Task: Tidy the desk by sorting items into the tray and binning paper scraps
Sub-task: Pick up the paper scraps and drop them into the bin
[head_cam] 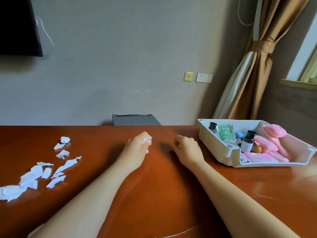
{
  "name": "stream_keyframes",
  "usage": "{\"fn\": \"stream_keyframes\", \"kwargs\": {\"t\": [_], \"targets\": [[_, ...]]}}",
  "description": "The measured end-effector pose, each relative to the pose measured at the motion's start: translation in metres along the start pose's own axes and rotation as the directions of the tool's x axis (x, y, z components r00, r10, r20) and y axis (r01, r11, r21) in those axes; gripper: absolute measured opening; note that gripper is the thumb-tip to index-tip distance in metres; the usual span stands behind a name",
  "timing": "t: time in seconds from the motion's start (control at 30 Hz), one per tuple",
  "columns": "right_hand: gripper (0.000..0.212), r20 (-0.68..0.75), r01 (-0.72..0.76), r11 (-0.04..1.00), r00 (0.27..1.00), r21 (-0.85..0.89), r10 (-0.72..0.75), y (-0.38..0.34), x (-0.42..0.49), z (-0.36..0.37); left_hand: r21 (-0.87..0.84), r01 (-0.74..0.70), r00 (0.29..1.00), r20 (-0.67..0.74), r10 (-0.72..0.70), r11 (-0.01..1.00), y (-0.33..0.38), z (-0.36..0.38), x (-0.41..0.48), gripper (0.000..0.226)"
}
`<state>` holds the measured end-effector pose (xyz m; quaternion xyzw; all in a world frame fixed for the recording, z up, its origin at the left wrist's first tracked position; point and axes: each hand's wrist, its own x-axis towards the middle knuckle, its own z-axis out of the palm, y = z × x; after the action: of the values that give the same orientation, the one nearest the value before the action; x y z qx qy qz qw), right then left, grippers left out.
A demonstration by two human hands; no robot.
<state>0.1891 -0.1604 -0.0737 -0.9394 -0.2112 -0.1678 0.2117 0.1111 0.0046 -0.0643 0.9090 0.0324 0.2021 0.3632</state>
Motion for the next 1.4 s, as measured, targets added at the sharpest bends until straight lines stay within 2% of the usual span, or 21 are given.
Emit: {"fn": "stream_keyframes", "kwargs": {"t": [0.1,0.2,0.3,0.47,0.67,0.97,1.07,1.23,1.4], "targets": [[0.027,0.004,0.0,0.995,1.0,0.1,-0.001,0.0,-0.008,-0.003,-0.12,-0.018,0.999,-0.051,0.012,0.993,0.001,-0.003,-0.002,0.023],[0.029,-0.036,-0.06,0.957,0.997,0.284,0.073,-0.001,-0.017,-0.014,-0.144,-0.042,0.999,-0.009,0.041,0.989,0.013,-0.003,-0.006,0.037],[0.036,-0.069,-0.092,0.923,0.99,0.374,0.126,-0.001,-0.026,-0.029,-0.163,-0.067,0.996,0.046,0.075,0.984,0.031,-0.002,-0.01,0.047],[0.037,-0.057,-0.087,0.905,0.991,0.415,0.121,-0.012,-0.036,-0.071,-0.052,-0.167,0.984,0.054,0.17,0.985,0.067,-0.001,-0.021,0.051],[0.039,-0.046,-0.112,0.866,0.987,0.487,0.154,-0.022,-0.057,-0.128,-0.258,-0.1,0.973,0.176,0.149,0.961,0.114,-0.009,-0.032,0.047],[0.035,-0.114,-0.122,0.877,0.974,0.465,0.196,0.013,-0.135,-0.213,-0.35,0.001,0.922,0.363,0.135,0.937,0.194,-0.005,-0.102,0.042],[0.042,-0.116,-0.143,0.868,0.968,0.475,0.223,0.035,-0.176,-0.237,-0.422,0.04,0.887,0.433,0.162,0.906,0.224,0.006,-0.129,0.037],[0.043,-0.069,-0.237,0.848,0.95,0.474,0.305,0.075,-0.245,-0.266,-0.539,0.089,0.821,0.516,0.245,0.837,0.269,0.039,-0.174,0.046],[0.043,-0.047,-0.334,0.81,0.913,0.483,0.404,0.114,-0.31,-0.285,-0.563,0.104,0.745,0.59,0.311,0.82,0.306,0.087,-0.212,0.047]]}}
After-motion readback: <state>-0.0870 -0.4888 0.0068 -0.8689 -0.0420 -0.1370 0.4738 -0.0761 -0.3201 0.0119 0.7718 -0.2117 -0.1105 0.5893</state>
